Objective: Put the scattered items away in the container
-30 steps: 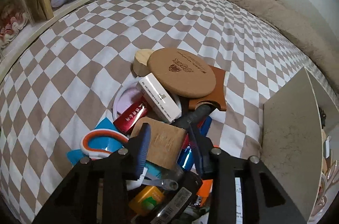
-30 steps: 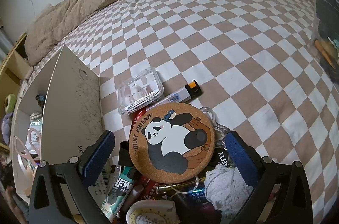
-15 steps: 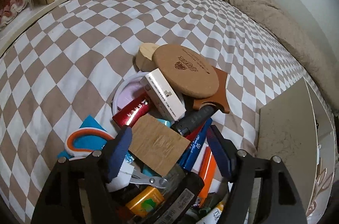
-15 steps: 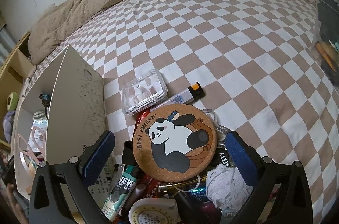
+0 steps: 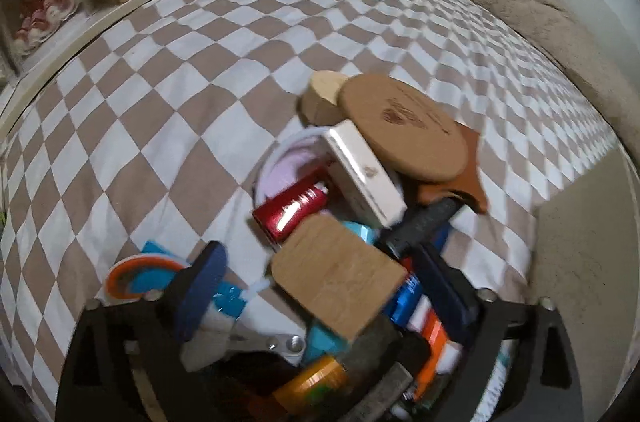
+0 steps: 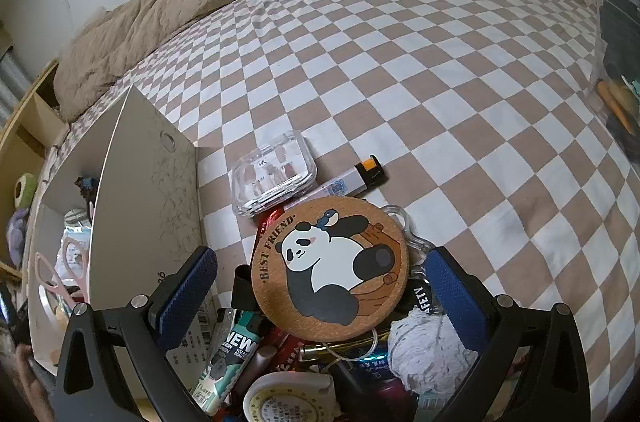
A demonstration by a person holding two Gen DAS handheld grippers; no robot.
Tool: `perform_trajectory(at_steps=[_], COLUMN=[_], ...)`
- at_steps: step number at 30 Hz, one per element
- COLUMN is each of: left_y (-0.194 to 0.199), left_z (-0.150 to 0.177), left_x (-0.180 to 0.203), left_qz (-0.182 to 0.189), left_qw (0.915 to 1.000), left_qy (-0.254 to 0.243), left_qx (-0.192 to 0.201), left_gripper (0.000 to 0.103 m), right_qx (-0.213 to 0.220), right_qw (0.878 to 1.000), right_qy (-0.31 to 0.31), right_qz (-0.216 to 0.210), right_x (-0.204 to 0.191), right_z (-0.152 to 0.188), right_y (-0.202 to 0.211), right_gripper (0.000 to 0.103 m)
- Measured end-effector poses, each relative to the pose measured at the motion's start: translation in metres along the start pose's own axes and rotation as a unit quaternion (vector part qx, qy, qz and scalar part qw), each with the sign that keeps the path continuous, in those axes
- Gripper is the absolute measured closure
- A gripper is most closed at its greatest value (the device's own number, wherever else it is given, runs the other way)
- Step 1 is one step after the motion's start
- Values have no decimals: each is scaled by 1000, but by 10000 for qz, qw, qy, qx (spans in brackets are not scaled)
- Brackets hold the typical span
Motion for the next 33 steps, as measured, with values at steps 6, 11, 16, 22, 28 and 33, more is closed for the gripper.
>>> perform_trajectory(at_steps=[6, 11, 16, 22, 28, 33], left_y=[1, 6, 15, 16, 10, 3], left_z=[4, 5, 9, 12, 16, 13], left_x=[14, 24, 26, 28, 24, 19], left_qz=[538, 1123, 1786, 1456, 1006, 748], left_qw=[9983, 9934, 9826, 9883, 9943, 9967], left_qy=[-205, 5, 356, 247, 1, -43], left_qx=[-94, -244, -374, -384, -365, -298], left_gripper=[2, 2, 3, 19, 30, 49], right_qx=[15, 16, 19, 32, 38, 36], right_qw=[10000, 10000, 10000, 10000, 9998, 9998], right_qy=[-37, -46, -25, -65, -180, -177], right_qz=[20, 16, -4, -10, -46, -32], right_x=[1, 2, 0, 1, 7, 8], right_z=[0, -1, -1, -2, -4, -5], right_y=[1, 1, 2, 3, 4, 5], right_gripper=[0, 0, 0, 0, 0, 0])
Point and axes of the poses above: each gripper's, at about its wrist camera, not at the fingertips, and y roughly against the way its jaws point, x to its right, z to its underside, the point moved 6 cm from there along -y, roughly the way its jaws point, and after that the axes turned 3 degrees about -y, right-handed, at the moved point
